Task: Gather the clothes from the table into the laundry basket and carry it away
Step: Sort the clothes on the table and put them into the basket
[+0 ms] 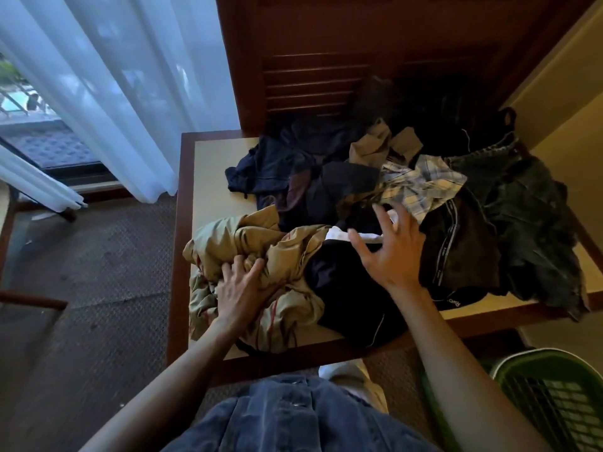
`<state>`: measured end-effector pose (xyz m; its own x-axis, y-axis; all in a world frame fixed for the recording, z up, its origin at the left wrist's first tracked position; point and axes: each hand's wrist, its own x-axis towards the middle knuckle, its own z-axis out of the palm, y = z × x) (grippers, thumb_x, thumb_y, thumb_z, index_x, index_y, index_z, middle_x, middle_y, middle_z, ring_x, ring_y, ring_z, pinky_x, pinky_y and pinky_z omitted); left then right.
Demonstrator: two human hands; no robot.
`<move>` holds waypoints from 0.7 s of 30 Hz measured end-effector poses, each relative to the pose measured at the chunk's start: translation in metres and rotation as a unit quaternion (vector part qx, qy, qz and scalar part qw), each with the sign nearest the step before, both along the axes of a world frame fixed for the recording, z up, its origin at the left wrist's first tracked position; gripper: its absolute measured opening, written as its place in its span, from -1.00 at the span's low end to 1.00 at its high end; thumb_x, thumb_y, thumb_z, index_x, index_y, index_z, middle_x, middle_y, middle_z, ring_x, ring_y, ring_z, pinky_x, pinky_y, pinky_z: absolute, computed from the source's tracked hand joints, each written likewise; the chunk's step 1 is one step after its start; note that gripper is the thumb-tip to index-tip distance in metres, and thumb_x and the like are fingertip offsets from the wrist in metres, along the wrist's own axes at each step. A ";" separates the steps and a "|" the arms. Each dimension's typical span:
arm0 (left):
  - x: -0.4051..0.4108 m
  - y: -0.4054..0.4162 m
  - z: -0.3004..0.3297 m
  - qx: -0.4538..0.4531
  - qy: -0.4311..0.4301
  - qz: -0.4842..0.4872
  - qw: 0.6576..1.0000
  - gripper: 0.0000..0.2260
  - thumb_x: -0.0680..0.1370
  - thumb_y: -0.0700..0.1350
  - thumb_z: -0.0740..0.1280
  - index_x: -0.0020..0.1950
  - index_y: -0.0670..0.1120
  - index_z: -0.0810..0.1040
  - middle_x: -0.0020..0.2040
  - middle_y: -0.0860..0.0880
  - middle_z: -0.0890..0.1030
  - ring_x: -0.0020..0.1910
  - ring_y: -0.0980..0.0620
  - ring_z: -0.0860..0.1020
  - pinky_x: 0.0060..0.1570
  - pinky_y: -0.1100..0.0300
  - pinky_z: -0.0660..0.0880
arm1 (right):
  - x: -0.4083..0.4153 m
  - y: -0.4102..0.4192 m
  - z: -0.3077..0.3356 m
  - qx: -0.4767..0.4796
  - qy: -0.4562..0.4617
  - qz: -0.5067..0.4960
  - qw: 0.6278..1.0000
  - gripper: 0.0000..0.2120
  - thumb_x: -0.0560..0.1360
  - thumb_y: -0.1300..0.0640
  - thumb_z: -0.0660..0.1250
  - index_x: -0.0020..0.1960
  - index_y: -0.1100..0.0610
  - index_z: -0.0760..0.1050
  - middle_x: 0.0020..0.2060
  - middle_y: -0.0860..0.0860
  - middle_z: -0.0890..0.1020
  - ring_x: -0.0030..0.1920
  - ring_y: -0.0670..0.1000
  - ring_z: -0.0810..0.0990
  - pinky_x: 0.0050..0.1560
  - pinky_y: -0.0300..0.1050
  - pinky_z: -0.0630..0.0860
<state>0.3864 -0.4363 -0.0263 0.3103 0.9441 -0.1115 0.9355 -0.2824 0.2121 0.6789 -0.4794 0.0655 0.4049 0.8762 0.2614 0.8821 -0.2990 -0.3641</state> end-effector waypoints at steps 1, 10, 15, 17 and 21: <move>0.000 -0.001 0.000 -0.001 0.000 0.001 1.000 -0.31 0.38 0.48 0.31 0.38 0.11 0.42 0.26 -0.16 0.39 0.12 -0.26 0.44 -0.20 -0.09 0.57 | 0.001 0.017 -0.005 -0.054 0.027 0.001 0.998 -0.36 0.49 -0.42 0.19 0.43 -0.09 0.41 0.51 0.08 0.28 0.52 0.25 0.18 0.42 0.32 0.22; 0.009 -0.019 0.019 -0.099 -0.043 0.066 0.992 -0.19 0.38 0.61 0.04 0.56 0.28 0.11 0.57 -0.14 0.12 0.46 -0.29 0.20 0.36 -0.29 0.26 | -0.052 -0.040 -0.058 -0.238 0.064 0.127 0.961 -0.21 0.41 -0.60 -0.03 0.56 -0.35 -0.08 0.62 -0.10 -0.17 0.57 0.18 -0.35 0.44 0.47 -0.04; 0.008 -0.032 0.007 -0.128 0.013 0.005 0.992 0.02 0.23 0.70 0.01 0.60 0.31 -0.16 0.60 -0.18 -0.10 0.54 -0.35 0.01 0.43 -0.38 0.11 | -0.055 -0.063 -0.107 -0.227 -0.037 0.099 0.968 -0.14 0.39 -0.47 0.24 0.58 -0.29 -0.03 0.61 0.03 0.03 0.55 0.39 -0.05 0.24 0.60 0.23; 0.007 -0.031 -0.001 -0.093 0.042 -0.013 0.995 0.02 0.25 0.68 0.10 0.61 0.26 -0.02 0.55 -0.21 0.04 0.46 -0.36 0.13 0.33 -0.39 0.24 | -0.050 -0.055 -0.121 -0.200 -0.030 0.102 0.974 -0.12 0.33 -0.36 0.39 0.56 -0.20 0.15 0.52 0.12 0.23 0.44 0.42 0.17 0.14 0.57 0.39; 0.007 -0.024 -0.018 -0.010 0.084 -0.059 0.995 -0.22 0.39 0.40 0.35 0.54 0.14 0.25 0.32 -0.27 0.33 0.15 -0.38 0.40 -0.05 -0.33 0.54 | -0.043 -0.044 -0.137 -0.101 -0.028 0.110 0.988 -0.33 0.38 -0.26 0.32 0.42 -0.03 0.37 0.28 0.25 0.47 0.23 0.40 0.32 0.14 0.42 0.46</move>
<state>0.3932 -0.4598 -0.0443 0.3945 0.8992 -0.1891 0.9187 -0.3899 0.0624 0.6357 -0.5230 -0.0718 0.1891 0.9779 0.0895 0.9509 -0.1596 -0.2653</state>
